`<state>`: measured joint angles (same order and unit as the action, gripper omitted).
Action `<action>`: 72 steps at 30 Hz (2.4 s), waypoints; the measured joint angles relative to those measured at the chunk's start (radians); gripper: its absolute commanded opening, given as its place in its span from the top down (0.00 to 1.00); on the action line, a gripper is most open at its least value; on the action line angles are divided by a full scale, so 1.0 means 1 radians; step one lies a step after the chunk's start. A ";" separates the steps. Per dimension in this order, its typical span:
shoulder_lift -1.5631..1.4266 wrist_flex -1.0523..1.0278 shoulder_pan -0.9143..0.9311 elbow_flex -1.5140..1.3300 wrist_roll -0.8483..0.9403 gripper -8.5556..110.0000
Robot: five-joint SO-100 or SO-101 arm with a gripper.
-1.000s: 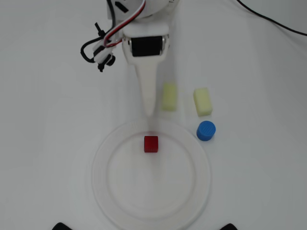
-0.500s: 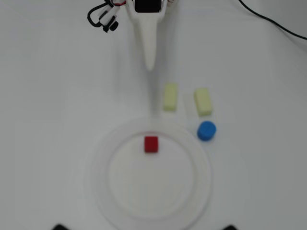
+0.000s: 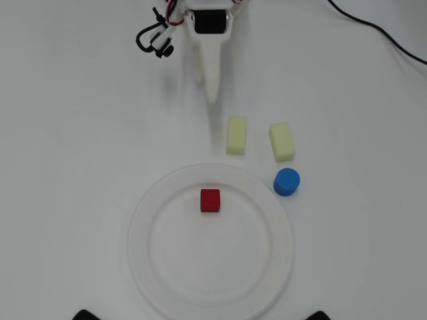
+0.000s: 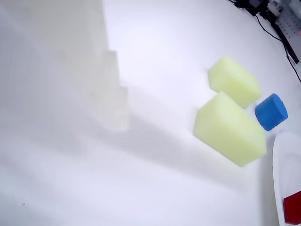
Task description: Grasp a red block and put it in the dish.
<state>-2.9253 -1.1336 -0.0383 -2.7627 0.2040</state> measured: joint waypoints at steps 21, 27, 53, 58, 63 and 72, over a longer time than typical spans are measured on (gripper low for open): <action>-0.344 -0.150 -0.087 -0.298 -0.040 0.93; -0.344 -0.155 -0.084 -0.302 -0.092 0.93; -0.344 -0.170 -0.084 -0.305 -0.061 0.91; -0.344 -0.170 -0.084 -0.307 -0.061 0.91; -0.344 -0.170 -0.084 -0.307 -0.061 0.91; -0.344 -0.170 -0.084 -0.307 -0.061 0.91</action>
<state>-3.2689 -1.3039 -0.1227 -3.0695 0.1427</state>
